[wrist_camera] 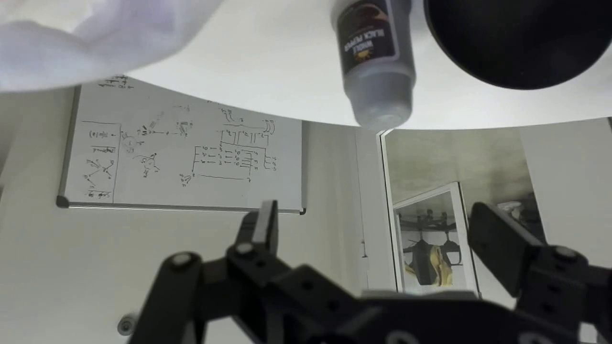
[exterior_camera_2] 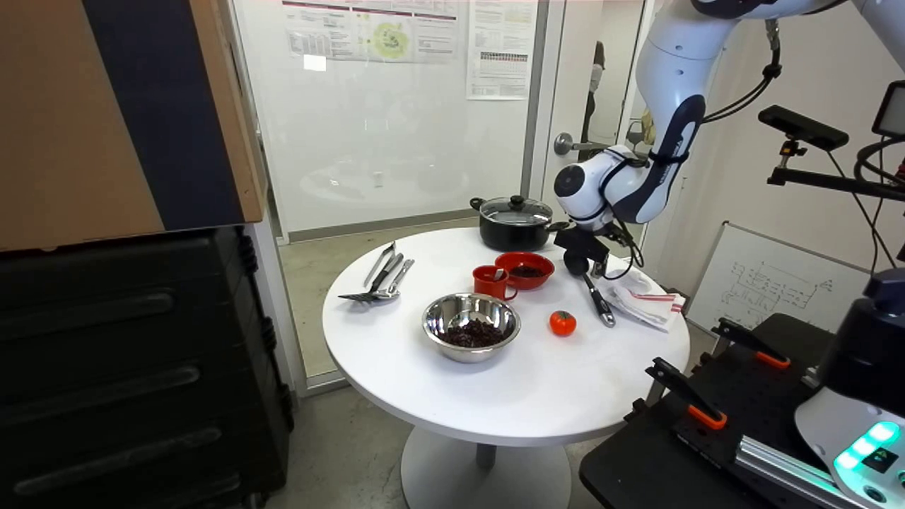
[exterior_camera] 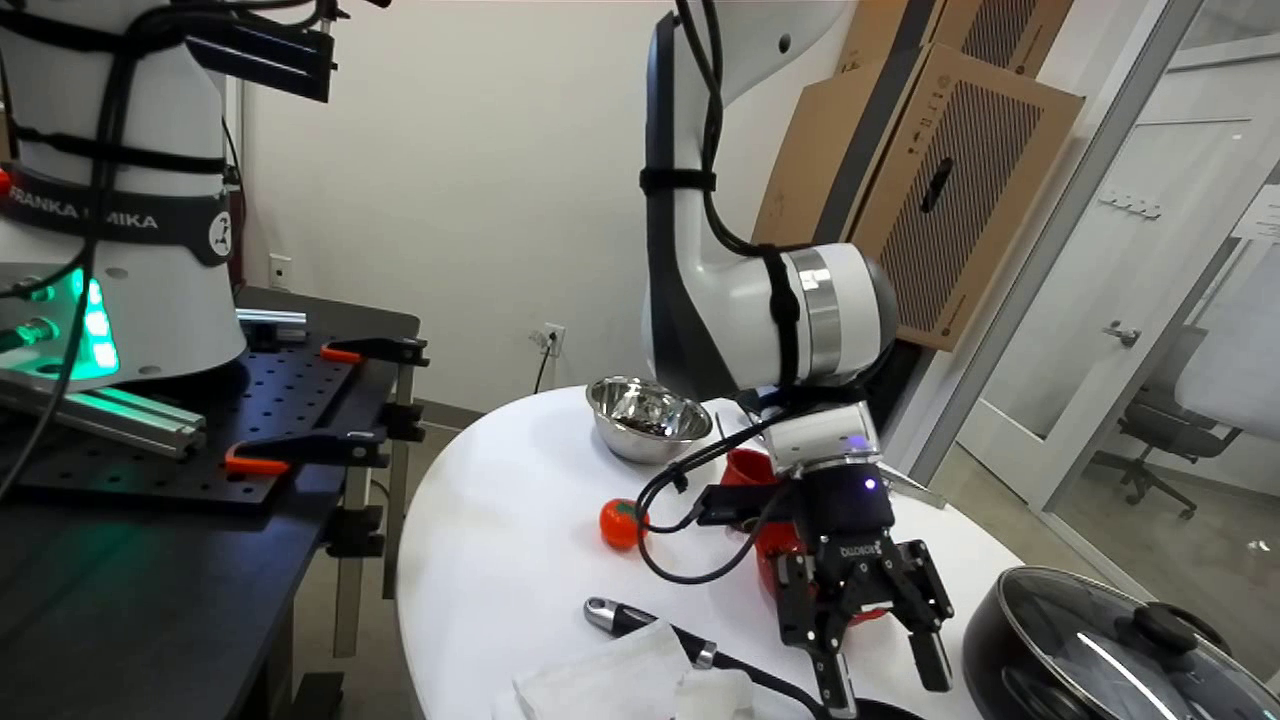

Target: Pick up the bottle and place in lying down.

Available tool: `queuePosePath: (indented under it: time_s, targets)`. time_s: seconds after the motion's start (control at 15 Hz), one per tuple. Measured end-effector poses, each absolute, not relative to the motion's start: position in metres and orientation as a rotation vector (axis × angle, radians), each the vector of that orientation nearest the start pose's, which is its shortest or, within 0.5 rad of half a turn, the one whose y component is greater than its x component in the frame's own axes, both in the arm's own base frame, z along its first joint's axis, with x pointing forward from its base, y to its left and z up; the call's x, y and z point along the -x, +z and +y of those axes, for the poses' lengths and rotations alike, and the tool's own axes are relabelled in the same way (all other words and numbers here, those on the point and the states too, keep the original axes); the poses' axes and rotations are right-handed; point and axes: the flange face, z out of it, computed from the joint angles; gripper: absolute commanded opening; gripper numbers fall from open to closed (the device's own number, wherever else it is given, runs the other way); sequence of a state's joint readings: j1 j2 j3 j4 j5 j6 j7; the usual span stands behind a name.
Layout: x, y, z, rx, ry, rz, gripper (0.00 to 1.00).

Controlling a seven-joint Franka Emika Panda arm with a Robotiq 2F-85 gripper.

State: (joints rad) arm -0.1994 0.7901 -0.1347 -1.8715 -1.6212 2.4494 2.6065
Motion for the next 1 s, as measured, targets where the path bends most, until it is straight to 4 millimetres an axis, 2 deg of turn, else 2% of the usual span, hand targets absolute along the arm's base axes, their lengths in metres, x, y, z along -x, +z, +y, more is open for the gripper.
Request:
queuePosePath:
  time_s: [0.2,0.4,1.0]
  targets:
    - [-0.577,0.082,-0.193,-1.825,0.996,-1.59,1.0]
    - [-0.577,0.079,-0.193,-1.814,0.994,-1.579,1.0]
    - [-0.558,0.046,-0.201,-1.788,0.929,-1.555,1.0]
